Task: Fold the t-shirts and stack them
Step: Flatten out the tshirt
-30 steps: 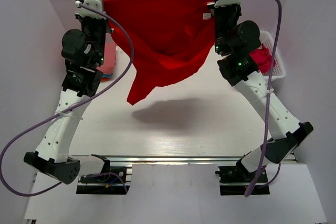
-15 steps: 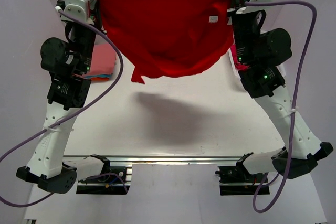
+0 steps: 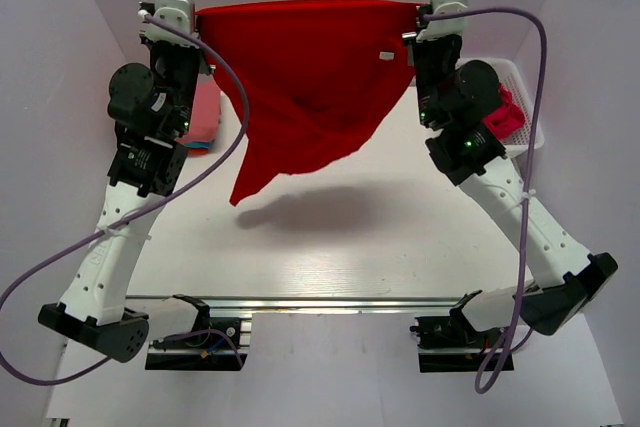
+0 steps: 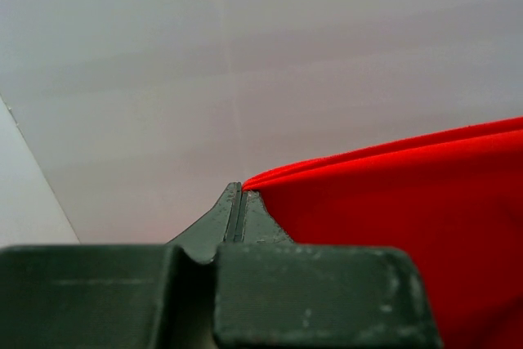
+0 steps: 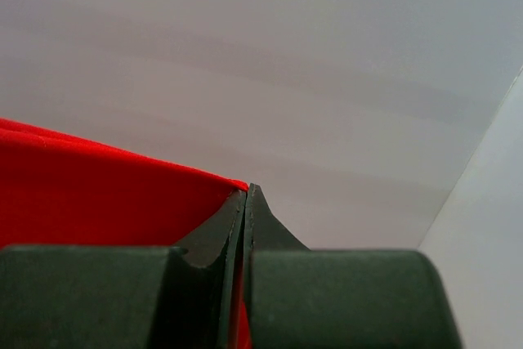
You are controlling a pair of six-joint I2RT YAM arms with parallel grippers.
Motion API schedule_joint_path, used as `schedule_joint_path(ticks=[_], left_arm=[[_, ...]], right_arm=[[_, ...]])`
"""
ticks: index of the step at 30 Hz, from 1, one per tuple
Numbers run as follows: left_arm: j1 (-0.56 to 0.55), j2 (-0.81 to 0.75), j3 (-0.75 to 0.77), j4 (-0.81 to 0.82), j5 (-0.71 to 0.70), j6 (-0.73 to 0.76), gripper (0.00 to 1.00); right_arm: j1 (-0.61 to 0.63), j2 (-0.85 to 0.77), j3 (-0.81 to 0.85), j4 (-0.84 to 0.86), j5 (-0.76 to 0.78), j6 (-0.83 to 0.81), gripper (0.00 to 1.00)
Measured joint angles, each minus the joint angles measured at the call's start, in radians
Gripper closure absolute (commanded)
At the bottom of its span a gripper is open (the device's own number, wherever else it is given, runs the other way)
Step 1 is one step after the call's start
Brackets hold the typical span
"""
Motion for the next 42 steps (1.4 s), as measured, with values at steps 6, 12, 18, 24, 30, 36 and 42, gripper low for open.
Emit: schedule_joint_path(ticks=[6, 12, 18, 24, 30, 36, 42], left_arm=[[0.0, -0.11, -0.031, -0.05, 0.093, -0.018, 1.0], [0.0, -0.234, -0.042, -0.083, 0.212, -0.059, 1.0], [0.006, -0.265, -0.032, -0.123, 0.294, -0.083, 1.0], [0.008, -0.288, -0.051, -0.143, 0.327, -0.098, 1.0], [0.013, -0.307, -0.243, -0.009, 0.269, -0.101, 1.0], [0.022, -0.053, -0.426, 0.145, 0.115, -0.126, 1.0], [0.037, 0.435, -0.381, 0.176, -0.024, -0.156, 1.0]], right_arm=[[0.0, -0.107, -0.03, -0.049, -0.068, 0.076, 1.0], [0.0, -0.228, -0.03, -0.129, -0.193, 0.169, 1.0], [0.0, -0.334, -0.071, -0.177, -0.261, 0.211, 1.0], [0.0, -0.391, -0.151, -0.175, -0.274, 0.227, 1.0], [-0.005, -0.356, -0.359, -0.026, -0.182, 0.256, 1.0], [-0.029, -0.116, -0.497, 0.084, 0.042, 0.346, 1.0], [-0.079, 0.227, -0.42, 0.042, 0.13, 0.436, 1.0]])
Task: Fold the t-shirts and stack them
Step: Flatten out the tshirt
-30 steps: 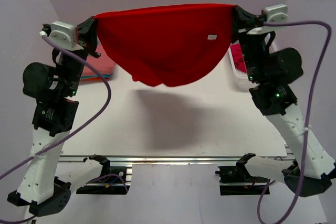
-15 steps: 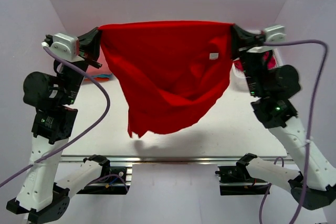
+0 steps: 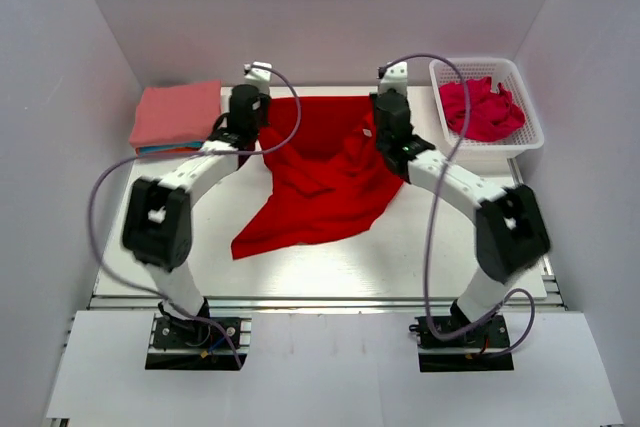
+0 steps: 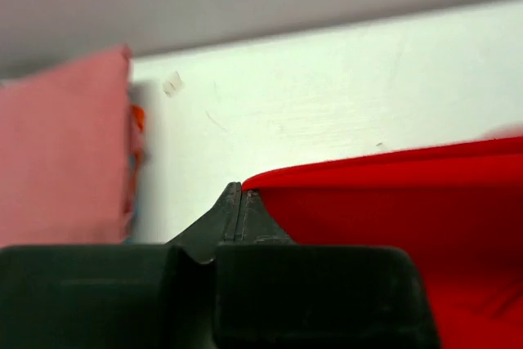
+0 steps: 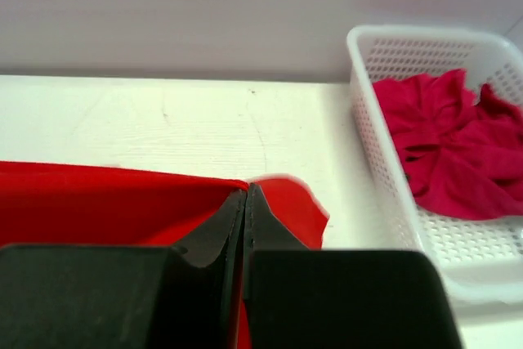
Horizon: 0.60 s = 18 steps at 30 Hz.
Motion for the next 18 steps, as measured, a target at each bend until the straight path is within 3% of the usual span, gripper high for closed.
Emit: schedule_joint_path(ticks=[6, 14, 15, 16, 17, 18], left_arm=[[0.016, 0.378, 0.262, -0.027, -0.044, -0.018, 1.0], [0.061, 0.749, 0.77, -0.089, -0.053, -0.047, 1.0], [0.066, 0.799, 0.827, -0.096, -0.05, -0.057, 0.96], [0.069, 0.819, 0.843, -0.097, -0.048, -0.06, 0.88], [0.074, 0.844, 0.864, -0.101, -0.039, -0.068, 0.72], [0.079, 0.871, 0.881, -0.109, -0.03, -0.077, 0.18]], right_arm=[[-0.082, 0.353, 0.329, -0.137, -0.02, 0.082, 1.0], [-0.177, 0.719, 0.718, -0.249, -0.158, 0.145, 1.0], [-0.185, 0.752, 0.744, -0.248, -0.18, 0.152, 1.0], [-0.192, 0.778, 0.76, -0.247, -0.201, 0.157, 1.0], [-0.198, 0.8, 0.773, -0.246, -0.227, 0.159, 0.93], [-0.204, 0.825, 0.792, -0.245, -0.253, 0.159, 0.84]])
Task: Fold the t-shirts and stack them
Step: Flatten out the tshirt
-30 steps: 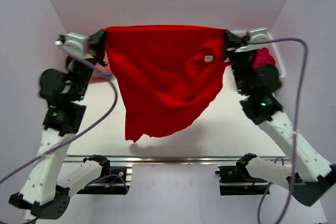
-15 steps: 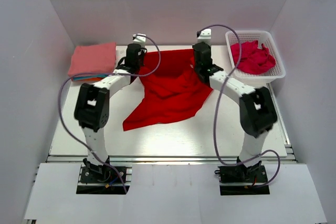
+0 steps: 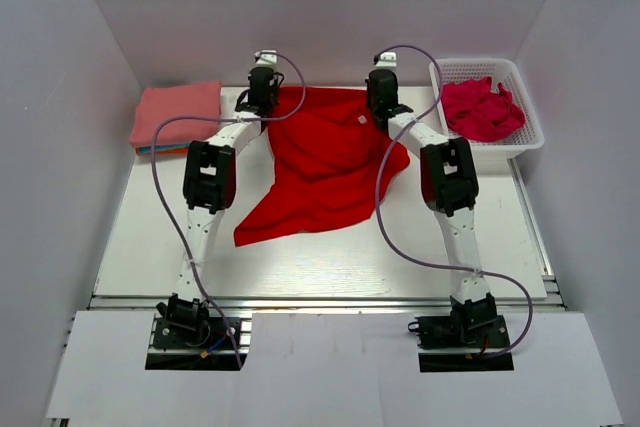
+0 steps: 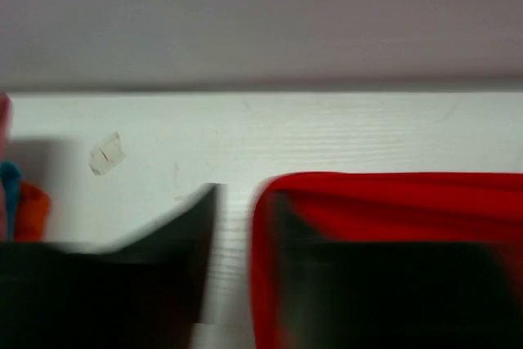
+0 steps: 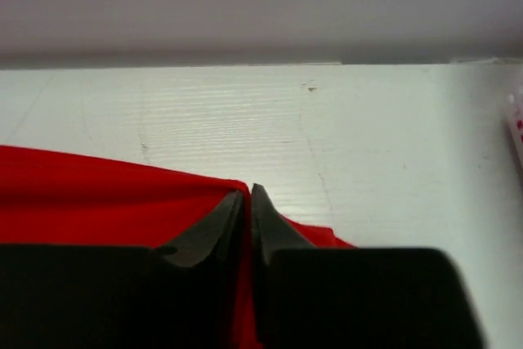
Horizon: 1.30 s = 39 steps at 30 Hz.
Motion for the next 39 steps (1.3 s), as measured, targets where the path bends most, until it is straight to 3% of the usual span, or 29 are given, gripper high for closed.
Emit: schedule_joint_path(ticks=[1, 2, 3, 4, 8, 11, 17, 23, 30, 35, 39], left_arm=[[0.005, 0.022, 0.013, -0.01, 0.006, -0.011, 0.0], [0.012, 0.04, 0.021, -0.016, 0.013, -0.021, 0.0], [0.021, 0.052, 0.027, -0.031, 0.018, -0.034, 0.0], [0.031, 0.061, 0.033, -0.045, 0.023, -0.042, 0.0], [0.065, 0.044, 0.031, -0.097, 0.058, -0.054, 0.0], [0.084, -0.047, -0.043, -0.15, 0.085, -0.063, 0.0], [0.069, -0.427, -0.333, -0.249, 0.142, -0.085, 0.0], [0.045, -0.778, -0.569, -0.238, 0.246, -0.111, 0.0], [0.038, -0.945, -0.909, -0.256, 0.434, -0.153, 0.02], [-0.021, -0.972, -1.166, -0.343, 0.484, -0.21, 0.06], [-0.087, -1.008, -1.271, -0.391, 0.496, -0.246, 0.1]], right_arm=[[-0.006, 0.022, 0.019, 0.001, -0.022, 0.0, 0.67], [-0.011, 0.04, 0.037, -0.001, -0.037, -0.003, 0.3], [-0.017, 0.054, 0.057, -0.007, -0.046, 0.003, 0.15], [-0.024, 0.069, 0.084, -0.013, -0.057, -0.002, 0.1], [-0.042, 0.06, 0.121, -0.036, -0.089, -0.02, 0.1], [-0.049, -0.023, 0.058, -0.089, -0.13, -0.021, 0.1], [-0.043, -0.308, -0.117, -0.25, -0.232, 0.02, 0.1], [-0.031, -0.64, -0.442, -0.268, -0.348, 0.055, 0.1], [-0.021, -0.835, -0.768, -0.269, -0.437, 0.135, 0.1], [-0.014, -0.86, -0.868, -0.311, -0.441, 0.179, 0.1], [-0.01, -0.876, -0.933, -0.33, -0.437, 0.192, 0.1]])
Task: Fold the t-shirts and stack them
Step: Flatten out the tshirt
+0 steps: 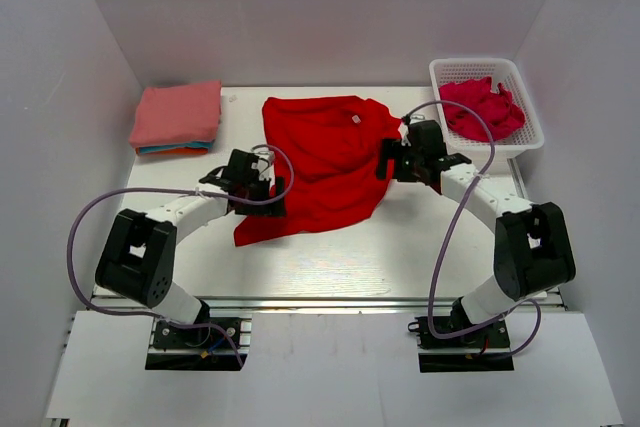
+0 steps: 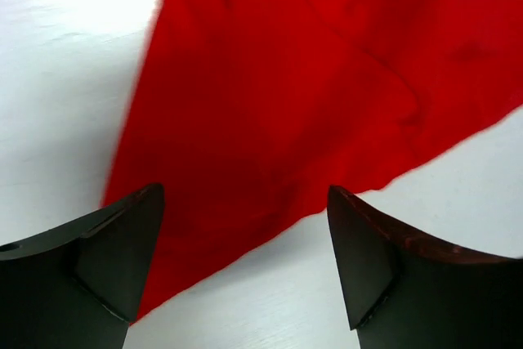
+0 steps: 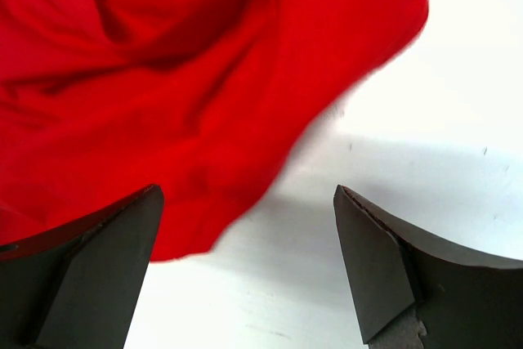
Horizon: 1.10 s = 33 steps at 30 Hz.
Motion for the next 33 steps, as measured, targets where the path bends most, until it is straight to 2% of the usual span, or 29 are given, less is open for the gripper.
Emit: schedule_joint_path(ticks=[3, 4, 10, 16, 17, 18, 22, 25, 27, 28, 33], left_arm=[[-0.047, -0.004, -0.002, -0.01, -0.005, -0.015, 0.13], [-0.057, -0.002, 0.003, -0.011, -0.009, -0.017, 0.19], [-0.1, 0.072, 0.074, -0.033, -0.077, -0.042, 0.39], [-0.109, 0.095, 0.089, -0.08, -0.183, -0.066, 0.43], [-0.109, 0.095, 0.091, -0.083, -0.194, -0.069, 0.5], [-0.109, 0.095, 0.093, -0.086, -0.206, -0.075, 0.53], [-0.109, 0.096, 0.097, -0.092, -0.241, -0.077, 0.56], [-0.109, 0.107, 0.103, -0.097, -0.255, -0.082, 0.7], [-0.109, 0.12, 0.111, -0.1, -0.261, -0.082, 0.84], [-0.109, 0.125, 0.113, -0.098, -0.263, -0.081, 0.99], [-0.109, 0.131, 0.114, -0.086, -0.262, -0.065, 1.0]], right_arm=[[0.0, -0.005, -0.039, -0.009, 0.0, 0.01, 0.1], [0.0, -0.005, -0.049, -0.012, 0.0, 0.013, 0.1], [0.0, -0.005, -0.085, -0.021, -0.016, 0.021, 0.1], [0.0, -0.005, -0.089, -0.016, -0.046, 0.022, 0.1], [0.0, -0.005, -0.089, -0.016, -0.049, 0.022, 0.1], [0.0, -0.005, -0.089, -0.015, -0.052, 0.022, 0.1], [0.0, -0.005, -0.089, -0.014, -0.066, 0.021, 0.1], [0.001, -0.005, -0.09, -0.014, -0.075, 0.021, 0.1], [0.001, -0.005, -0.092, -0.011, -0.08, 0.021, 0.1], [0.001, -0.005, -0.097, -0.007, -0.084, 0.021, 0.1], [0.013, -0.006, -0.127, 0.001, -0.091, 0.018, 0.1]])
